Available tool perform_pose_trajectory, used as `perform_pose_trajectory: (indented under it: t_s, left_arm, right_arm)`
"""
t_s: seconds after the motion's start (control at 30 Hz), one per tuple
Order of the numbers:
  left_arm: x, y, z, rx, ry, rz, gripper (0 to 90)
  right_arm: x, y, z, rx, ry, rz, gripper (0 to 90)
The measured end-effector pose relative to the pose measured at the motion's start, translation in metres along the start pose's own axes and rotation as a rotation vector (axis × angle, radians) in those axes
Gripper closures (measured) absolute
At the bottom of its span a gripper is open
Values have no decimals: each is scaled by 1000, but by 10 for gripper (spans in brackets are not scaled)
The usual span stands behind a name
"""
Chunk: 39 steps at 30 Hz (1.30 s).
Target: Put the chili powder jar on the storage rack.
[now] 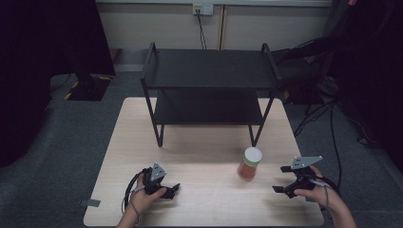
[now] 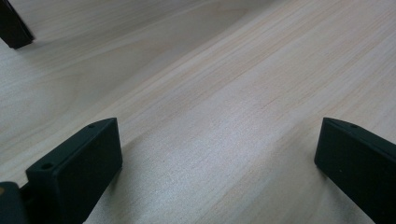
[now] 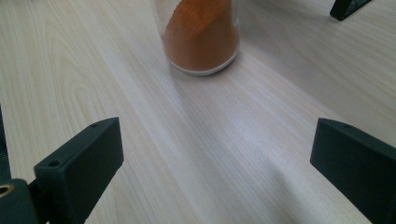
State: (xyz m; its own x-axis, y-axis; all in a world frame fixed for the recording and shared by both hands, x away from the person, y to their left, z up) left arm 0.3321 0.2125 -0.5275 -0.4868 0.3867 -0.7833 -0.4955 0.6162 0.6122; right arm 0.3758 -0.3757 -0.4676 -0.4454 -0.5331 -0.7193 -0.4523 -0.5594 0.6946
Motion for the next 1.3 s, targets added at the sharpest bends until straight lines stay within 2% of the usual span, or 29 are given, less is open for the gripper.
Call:
perform_pose_trajectory:
  t_s: [0.83, 0.97, 1.07, 1.3]
  left_arm:
    - [0, 0, 0, 0, 1, 0, 0]
    - [0, 0, 0, 0, 0, 1, 0]
    - [0, 0, 0, 0, 1, 0, 0]
    - [0, 0, 0, 0, 1, 0, 0]
  right_arm:
    - [-17, -6, 12, -26, 53, -29, 12]
    - [-25, -11, 16, -28, 37, -66, 12]
    - [-33, -14, 20, -43, 49, -92, 12]
    - [-50, -20, 29, -40, 75, -162, 40]
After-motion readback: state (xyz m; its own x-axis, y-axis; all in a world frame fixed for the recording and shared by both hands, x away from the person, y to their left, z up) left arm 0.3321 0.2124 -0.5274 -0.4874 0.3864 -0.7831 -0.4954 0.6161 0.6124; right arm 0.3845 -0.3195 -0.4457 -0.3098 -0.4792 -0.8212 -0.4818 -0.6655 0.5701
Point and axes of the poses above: each handheld gripper's, and its own axes: y roughly backward along the jaws, x roughly out of its underside, z roughly to its left, the point moved 9 cm from there along -y, roughly forward along the jaws, and after that the axes turned 10 degrees about x, right-handed, at the moved point
